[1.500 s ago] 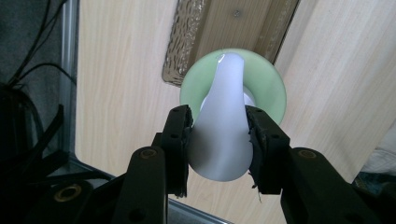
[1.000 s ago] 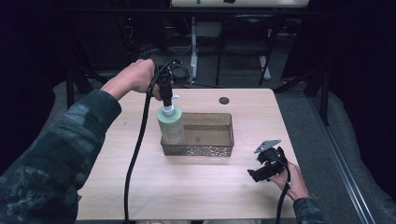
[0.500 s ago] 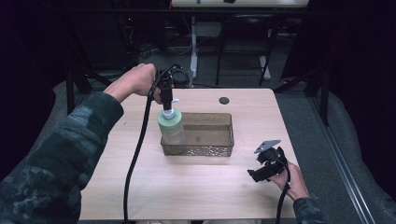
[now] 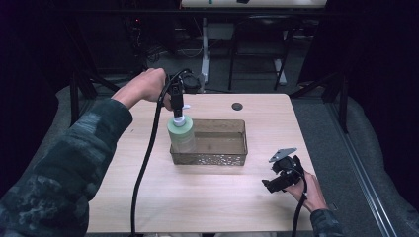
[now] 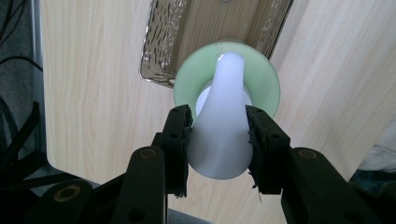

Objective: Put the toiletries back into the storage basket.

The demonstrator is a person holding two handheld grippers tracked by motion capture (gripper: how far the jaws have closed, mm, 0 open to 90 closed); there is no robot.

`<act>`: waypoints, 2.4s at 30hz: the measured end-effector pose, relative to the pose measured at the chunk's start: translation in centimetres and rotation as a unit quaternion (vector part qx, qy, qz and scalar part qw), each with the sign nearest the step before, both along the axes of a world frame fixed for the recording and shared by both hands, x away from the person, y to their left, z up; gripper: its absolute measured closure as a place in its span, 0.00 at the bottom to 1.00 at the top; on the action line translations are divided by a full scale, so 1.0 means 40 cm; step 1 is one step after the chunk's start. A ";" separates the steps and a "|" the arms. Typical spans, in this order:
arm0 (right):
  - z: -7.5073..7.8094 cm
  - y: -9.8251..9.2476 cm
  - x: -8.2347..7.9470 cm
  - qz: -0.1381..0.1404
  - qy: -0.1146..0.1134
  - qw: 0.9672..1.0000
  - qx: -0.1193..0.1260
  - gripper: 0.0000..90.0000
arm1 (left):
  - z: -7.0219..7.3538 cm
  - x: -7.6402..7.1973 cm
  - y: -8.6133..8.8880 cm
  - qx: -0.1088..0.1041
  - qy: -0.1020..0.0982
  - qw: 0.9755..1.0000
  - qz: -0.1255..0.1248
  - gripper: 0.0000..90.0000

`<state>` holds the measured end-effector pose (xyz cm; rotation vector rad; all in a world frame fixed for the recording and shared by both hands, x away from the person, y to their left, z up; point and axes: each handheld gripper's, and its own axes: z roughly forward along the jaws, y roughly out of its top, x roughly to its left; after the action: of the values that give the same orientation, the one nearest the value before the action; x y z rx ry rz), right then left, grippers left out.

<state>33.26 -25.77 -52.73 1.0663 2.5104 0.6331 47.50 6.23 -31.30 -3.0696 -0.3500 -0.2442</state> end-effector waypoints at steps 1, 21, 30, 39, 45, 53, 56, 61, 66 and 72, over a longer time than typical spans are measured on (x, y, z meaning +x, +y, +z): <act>0.000 0.000 0.000 0.001 -0.001 1.000 -0.001 0.05 | 0.000 0.001 0.000 -0.003 0.000 1.000 0.002 0.70; 0.003 0.001 -0.001 0.000 0.000 1.000 0.003 0.05 | 0.009 -0.002 0.021 -0.073 -0.012 0.997 0.027 0.33; 0.003 0.001 -0.002 0.002 0.000 1.000 0.001 0.05 | 0.038 -0.026 0.061 -0.125 -0.027 0.991 0.043 0.14; 0.003 0.001 -0.001 0.001 -0.001 1.000 0.000 0.05 | 0.028 -0.078 0.109 -0.152 -0.056 0.985 0.057 0.05; 0.004 0.001 -0.002 -0.001 -0.001 1.000 0.004 0.05 | 0.005 -0.109 0.146 -0.162 -0.067 0.982 0.067 0.03; 0.004 -0.002 -0.001 -0.001 0.000 1.000 0.004 0.05 | -0.037 -0.152 0.199 -0.174 -0.071 0.979 0.077 0.02; 0.004 0.001 -0.002 -0.002 0.001 1.000 0.007 0.05 | -0.059 -0.169 0.228 -0.191 -0.072 0.975 0.086 0.01; 0.004 0.001 -0.002 -0.003 0.002 1.000 0.009 0.05 | -0.113 -0.200 0.269 -0.201 -0.072 0.971 0.106 0.01; 0.004 0.002 -0.001 0.000 0.000 1.000 0.006 0.05 | -0.178 -0.229 0.309 -0.202 -0.078 0.968 0.125 0.00; 0.002 0.003 -0.001 0.001 0.002 1.000 0.002 0.05 | -0.253 -0.256 0.351 -0.226 -0.074 0.959 0.153 0.00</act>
<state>33.23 -25.64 -52.66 1.0682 2.5149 0.6367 37.26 20.27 -41.43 -3.3701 -1.0089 -0.4351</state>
